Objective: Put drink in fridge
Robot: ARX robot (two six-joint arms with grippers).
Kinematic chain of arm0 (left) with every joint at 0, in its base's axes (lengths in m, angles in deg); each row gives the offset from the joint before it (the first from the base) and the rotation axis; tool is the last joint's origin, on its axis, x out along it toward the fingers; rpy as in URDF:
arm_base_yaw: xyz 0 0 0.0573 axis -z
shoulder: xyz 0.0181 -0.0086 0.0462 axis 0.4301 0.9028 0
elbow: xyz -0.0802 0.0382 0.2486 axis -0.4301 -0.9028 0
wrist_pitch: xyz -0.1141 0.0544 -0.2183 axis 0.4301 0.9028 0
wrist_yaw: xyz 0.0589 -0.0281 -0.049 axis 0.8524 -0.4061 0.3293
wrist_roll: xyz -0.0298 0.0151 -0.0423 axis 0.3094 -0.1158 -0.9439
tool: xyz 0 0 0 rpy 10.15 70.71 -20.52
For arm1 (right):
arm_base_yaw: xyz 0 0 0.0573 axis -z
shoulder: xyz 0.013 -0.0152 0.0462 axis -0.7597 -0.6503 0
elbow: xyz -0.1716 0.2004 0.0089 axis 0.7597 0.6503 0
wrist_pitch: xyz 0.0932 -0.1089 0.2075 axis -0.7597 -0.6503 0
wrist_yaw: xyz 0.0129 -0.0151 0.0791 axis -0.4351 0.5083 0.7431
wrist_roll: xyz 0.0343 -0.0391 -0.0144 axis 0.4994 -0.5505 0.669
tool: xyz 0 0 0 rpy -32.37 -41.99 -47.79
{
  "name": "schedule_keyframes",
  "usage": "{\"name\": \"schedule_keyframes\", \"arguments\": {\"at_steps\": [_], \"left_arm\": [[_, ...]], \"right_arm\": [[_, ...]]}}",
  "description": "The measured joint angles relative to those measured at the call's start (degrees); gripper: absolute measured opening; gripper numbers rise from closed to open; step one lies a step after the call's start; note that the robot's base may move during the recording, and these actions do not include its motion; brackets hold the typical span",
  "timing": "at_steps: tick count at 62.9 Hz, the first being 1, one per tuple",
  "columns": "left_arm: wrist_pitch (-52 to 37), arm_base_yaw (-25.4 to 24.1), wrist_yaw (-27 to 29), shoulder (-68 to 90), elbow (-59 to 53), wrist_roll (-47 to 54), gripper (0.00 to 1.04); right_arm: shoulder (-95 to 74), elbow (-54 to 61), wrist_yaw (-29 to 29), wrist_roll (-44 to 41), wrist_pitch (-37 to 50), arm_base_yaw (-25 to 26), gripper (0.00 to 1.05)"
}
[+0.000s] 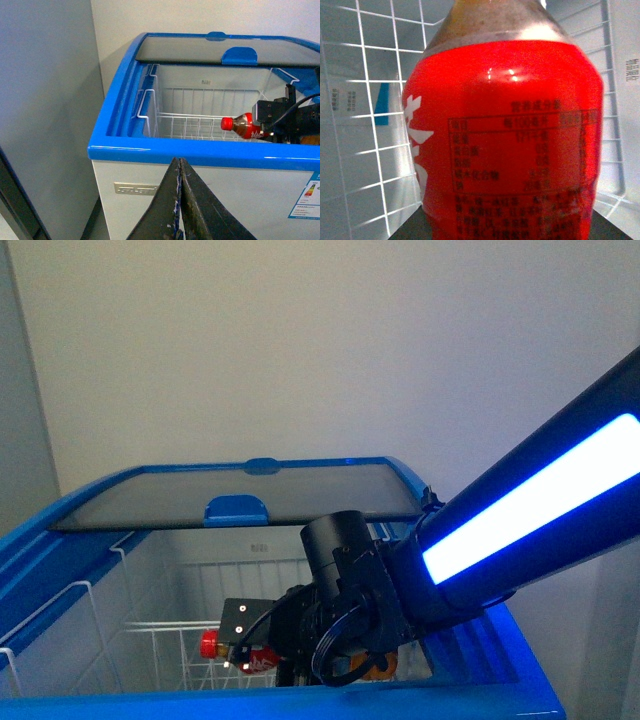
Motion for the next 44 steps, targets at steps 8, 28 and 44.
{"name": "schedule_keyframes", "arguments": {"at_steps": [8,28,44], "left_arm": [[0.13,0.00,0.00,-0.24,0.00,0.02,0.03],[0.17,0.00,0.00,-0.24,0.00,0.02,0.03],[0.17,0.00,0.00,-0.24,0.00,0.02,0.03]], "right_arm": [[-1.77,0.02,0.17,0.44,0.94,-0.48,0.37],[-0.61,2.34,1.22,1.16,1.62,-1.16,0.76],[16.96,11.34,6.36,8.98,6.56,-0.63,0.97]]}}
